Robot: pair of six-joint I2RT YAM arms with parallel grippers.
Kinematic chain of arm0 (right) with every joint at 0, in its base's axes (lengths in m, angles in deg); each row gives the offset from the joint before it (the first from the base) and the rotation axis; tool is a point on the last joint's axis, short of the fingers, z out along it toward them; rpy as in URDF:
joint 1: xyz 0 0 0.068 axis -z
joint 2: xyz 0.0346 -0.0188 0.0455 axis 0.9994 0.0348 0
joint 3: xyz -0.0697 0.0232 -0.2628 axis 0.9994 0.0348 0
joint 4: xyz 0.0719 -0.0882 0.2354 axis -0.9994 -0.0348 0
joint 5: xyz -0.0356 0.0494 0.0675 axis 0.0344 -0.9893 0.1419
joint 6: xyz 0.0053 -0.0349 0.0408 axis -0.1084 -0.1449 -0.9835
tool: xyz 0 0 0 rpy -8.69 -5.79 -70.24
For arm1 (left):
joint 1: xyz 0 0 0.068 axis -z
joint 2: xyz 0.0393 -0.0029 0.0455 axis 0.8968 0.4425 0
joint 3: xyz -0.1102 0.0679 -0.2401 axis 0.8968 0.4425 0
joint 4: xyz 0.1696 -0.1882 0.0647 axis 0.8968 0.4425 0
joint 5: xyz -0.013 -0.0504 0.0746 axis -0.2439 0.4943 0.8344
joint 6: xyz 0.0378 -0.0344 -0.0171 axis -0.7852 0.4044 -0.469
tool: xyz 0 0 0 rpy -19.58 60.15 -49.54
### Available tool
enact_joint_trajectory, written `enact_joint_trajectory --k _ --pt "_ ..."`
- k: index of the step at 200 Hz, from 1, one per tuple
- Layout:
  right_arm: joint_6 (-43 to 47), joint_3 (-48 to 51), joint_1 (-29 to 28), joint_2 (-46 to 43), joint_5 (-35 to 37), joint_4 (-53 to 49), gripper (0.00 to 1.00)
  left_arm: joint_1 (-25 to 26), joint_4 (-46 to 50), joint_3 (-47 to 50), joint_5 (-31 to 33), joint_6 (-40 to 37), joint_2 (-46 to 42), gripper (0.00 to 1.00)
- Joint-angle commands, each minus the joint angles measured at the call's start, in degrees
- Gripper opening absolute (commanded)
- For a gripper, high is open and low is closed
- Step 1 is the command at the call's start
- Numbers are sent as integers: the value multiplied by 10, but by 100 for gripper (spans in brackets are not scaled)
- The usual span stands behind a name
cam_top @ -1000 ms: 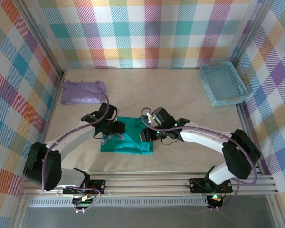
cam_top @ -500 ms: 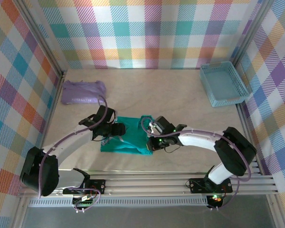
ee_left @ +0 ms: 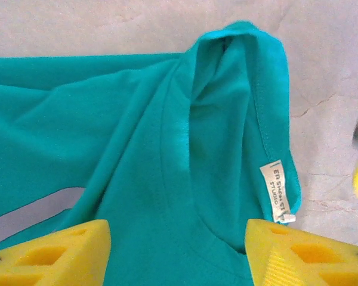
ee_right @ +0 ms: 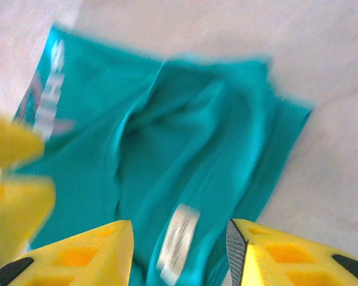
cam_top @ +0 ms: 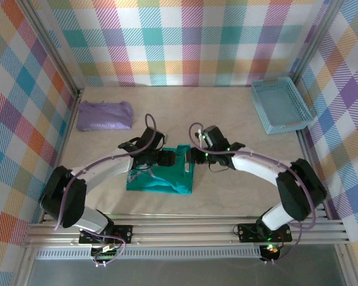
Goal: Fold the inside-out t-shirt
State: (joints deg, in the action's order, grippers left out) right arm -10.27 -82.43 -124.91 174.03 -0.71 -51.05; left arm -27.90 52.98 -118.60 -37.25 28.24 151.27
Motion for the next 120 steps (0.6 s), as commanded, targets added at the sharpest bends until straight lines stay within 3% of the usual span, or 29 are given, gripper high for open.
enact_joint_trajectory --k 1,23,61,82,120 --pt "-1 -44 21 73 2 28 46 7 -12 -39 30 2 51 56" --pt "7 -82 27 131 -15 31 43 12 -11 -76 35 -10 103 48" --pt "11 -114 42 179 -28 37 24 22 5 -129 41 -24 175 28" --pt "17 -117 46 182 -31 36 18 25 5 -137 37 -23 177 14" --pt "24 -121 58 189 -47 30 12 34 9 -138 21 -21 153 4"
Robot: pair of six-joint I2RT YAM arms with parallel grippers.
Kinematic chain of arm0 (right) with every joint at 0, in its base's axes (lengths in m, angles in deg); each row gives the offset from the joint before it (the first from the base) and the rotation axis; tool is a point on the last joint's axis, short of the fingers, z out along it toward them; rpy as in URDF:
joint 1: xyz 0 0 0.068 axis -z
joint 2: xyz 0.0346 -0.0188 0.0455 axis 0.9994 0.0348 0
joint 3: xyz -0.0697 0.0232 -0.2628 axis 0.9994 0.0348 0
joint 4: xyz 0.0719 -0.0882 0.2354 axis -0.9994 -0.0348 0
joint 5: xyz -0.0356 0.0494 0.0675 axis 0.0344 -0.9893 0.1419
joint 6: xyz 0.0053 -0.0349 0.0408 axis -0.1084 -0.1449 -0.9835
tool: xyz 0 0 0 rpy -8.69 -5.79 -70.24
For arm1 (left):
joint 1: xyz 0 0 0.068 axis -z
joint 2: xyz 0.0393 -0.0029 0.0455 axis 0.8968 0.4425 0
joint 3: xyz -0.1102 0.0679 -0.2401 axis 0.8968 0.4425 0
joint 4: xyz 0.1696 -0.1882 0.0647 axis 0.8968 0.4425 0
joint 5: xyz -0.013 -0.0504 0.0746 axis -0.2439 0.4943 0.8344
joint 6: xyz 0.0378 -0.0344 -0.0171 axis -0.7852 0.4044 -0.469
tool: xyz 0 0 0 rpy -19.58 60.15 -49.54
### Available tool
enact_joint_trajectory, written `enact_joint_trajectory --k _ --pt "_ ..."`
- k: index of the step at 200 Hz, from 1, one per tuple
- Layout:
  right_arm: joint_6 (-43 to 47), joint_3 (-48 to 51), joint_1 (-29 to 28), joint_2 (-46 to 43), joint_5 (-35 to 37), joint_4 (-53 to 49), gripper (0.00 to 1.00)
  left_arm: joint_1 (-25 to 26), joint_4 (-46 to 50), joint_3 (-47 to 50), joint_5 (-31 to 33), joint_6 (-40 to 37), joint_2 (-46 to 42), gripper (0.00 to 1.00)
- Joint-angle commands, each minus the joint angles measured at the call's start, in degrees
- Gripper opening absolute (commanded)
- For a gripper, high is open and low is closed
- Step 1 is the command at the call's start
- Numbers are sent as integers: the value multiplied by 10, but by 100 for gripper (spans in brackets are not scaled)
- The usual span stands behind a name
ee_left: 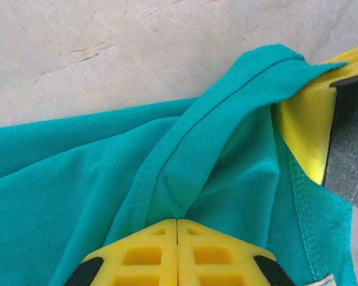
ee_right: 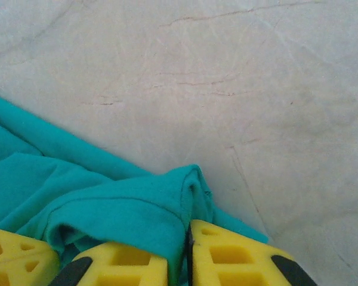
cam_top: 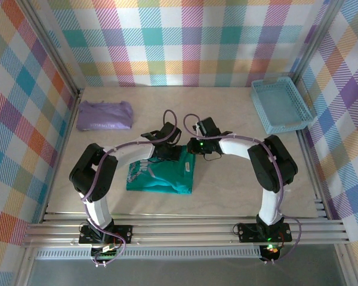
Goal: Fold the inside-out t-shirt
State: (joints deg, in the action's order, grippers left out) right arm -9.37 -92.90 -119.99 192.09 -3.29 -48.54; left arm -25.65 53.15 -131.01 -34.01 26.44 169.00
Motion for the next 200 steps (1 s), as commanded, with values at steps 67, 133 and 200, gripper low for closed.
enact_joint_trajectory --k 67,133,200 --pt "32 -40 24 21 -51 -16 10 29 -28 -11 -70 28 -55 0" --pt "57 -39 50 -6 -52 -60 34 30 -36 -35 -66 36 -18 22" --pt "68 152 15 -207 -151 -27 37 -7 1 65 -25 25 -168 51"
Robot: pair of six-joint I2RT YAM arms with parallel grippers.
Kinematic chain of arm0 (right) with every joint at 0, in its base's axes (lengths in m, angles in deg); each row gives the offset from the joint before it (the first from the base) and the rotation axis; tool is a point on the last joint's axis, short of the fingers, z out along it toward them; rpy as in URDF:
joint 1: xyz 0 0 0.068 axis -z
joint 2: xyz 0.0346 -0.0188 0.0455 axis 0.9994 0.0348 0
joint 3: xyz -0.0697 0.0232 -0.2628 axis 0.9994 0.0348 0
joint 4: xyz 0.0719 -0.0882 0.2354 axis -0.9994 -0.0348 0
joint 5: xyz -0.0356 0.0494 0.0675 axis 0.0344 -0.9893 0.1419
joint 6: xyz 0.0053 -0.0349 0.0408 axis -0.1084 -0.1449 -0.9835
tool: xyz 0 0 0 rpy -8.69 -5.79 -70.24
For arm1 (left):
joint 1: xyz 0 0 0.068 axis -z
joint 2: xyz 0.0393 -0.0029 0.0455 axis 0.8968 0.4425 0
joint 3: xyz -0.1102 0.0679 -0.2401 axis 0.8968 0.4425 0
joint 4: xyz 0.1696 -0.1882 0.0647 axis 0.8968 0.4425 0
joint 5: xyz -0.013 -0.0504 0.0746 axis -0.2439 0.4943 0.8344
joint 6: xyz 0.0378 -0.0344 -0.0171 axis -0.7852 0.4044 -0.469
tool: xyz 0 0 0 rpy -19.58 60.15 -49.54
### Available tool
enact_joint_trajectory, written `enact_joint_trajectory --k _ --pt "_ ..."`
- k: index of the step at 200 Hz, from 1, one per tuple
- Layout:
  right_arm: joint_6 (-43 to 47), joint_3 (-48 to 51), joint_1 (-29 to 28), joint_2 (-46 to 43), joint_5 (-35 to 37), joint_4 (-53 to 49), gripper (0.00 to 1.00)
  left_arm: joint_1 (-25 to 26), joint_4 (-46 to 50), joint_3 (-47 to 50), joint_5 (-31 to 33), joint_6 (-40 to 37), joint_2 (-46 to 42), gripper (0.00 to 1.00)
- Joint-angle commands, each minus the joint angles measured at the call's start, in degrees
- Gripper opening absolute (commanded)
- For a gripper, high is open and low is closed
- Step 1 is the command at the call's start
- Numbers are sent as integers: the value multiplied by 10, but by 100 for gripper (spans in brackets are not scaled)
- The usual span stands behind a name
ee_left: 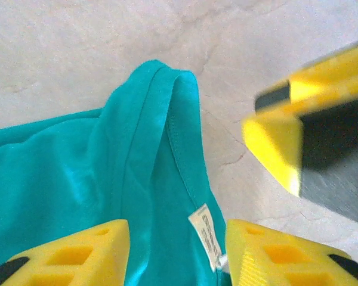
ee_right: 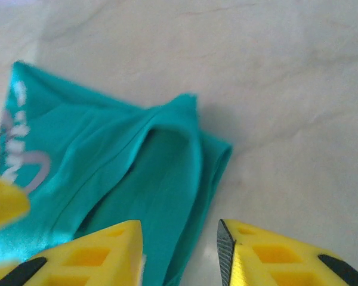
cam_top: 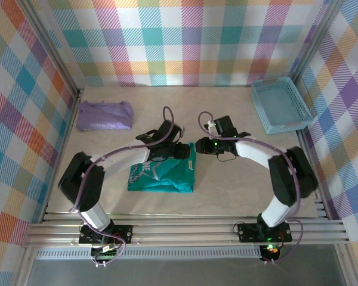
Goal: Fold the inside-out t-shirt
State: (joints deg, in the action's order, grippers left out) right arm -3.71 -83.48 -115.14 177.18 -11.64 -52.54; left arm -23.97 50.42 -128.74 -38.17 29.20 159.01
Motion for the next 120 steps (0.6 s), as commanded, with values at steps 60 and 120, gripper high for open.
enact_joint_trajectory --k 60,120 --pt "25 61 -136 -40 -58 -21 38 -112 50 149 -36 22 -149 56" --pt "74 31 -142 3 -43 -51 39 -138 60 177 -37 12 -172 56"
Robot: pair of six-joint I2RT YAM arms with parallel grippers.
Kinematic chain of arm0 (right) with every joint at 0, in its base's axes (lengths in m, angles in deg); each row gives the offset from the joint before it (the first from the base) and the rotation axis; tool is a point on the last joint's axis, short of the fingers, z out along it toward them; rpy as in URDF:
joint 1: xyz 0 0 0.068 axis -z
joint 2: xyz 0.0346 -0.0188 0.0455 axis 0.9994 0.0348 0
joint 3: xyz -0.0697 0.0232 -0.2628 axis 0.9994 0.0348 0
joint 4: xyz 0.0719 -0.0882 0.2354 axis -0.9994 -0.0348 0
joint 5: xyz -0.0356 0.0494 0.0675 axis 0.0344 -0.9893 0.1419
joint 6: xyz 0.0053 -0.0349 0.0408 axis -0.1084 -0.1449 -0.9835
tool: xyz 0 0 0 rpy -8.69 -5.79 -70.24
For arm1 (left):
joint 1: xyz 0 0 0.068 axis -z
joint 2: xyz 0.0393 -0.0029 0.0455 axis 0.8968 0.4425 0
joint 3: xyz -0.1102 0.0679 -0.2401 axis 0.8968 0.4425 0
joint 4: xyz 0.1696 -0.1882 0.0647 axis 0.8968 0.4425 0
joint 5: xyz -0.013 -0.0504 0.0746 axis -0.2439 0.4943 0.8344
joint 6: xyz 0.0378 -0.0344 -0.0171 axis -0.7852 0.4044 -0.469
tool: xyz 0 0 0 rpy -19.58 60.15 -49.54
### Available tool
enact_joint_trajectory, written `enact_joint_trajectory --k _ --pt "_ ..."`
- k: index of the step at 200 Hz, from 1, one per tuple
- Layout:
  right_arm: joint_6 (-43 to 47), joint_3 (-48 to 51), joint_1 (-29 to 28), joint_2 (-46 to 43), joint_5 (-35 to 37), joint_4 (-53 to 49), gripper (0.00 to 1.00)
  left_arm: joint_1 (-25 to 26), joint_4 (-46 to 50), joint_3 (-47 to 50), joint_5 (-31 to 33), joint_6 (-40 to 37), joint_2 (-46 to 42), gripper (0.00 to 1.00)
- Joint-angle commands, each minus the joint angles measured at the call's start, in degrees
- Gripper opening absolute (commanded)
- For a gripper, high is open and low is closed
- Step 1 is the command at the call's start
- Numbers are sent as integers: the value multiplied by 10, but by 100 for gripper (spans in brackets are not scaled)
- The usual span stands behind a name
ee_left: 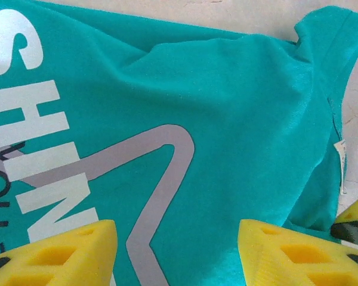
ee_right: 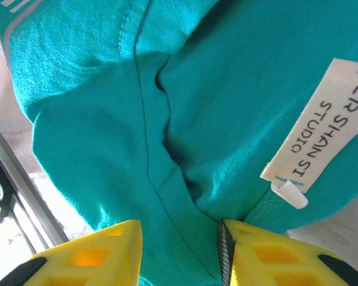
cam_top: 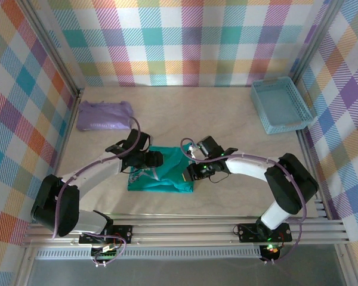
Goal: Fold the inside-out t-shirt
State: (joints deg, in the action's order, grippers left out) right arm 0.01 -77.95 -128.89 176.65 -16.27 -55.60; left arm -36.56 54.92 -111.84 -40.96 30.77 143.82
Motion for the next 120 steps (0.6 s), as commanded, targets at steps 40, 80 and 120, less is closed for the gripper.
enact_joint_trajectory --k 40,80,120 --pt "58 -33 -6 13 20 -37 41 -19 17 16 -6 -7 -23 56" --pt "73 -42 -7 25 24 -51 43 -20 16 23 -7 -5 -24 56" --pt "68 -36 -9 12 8 -56 25 -20 18 27 -3 -4 -26 56"
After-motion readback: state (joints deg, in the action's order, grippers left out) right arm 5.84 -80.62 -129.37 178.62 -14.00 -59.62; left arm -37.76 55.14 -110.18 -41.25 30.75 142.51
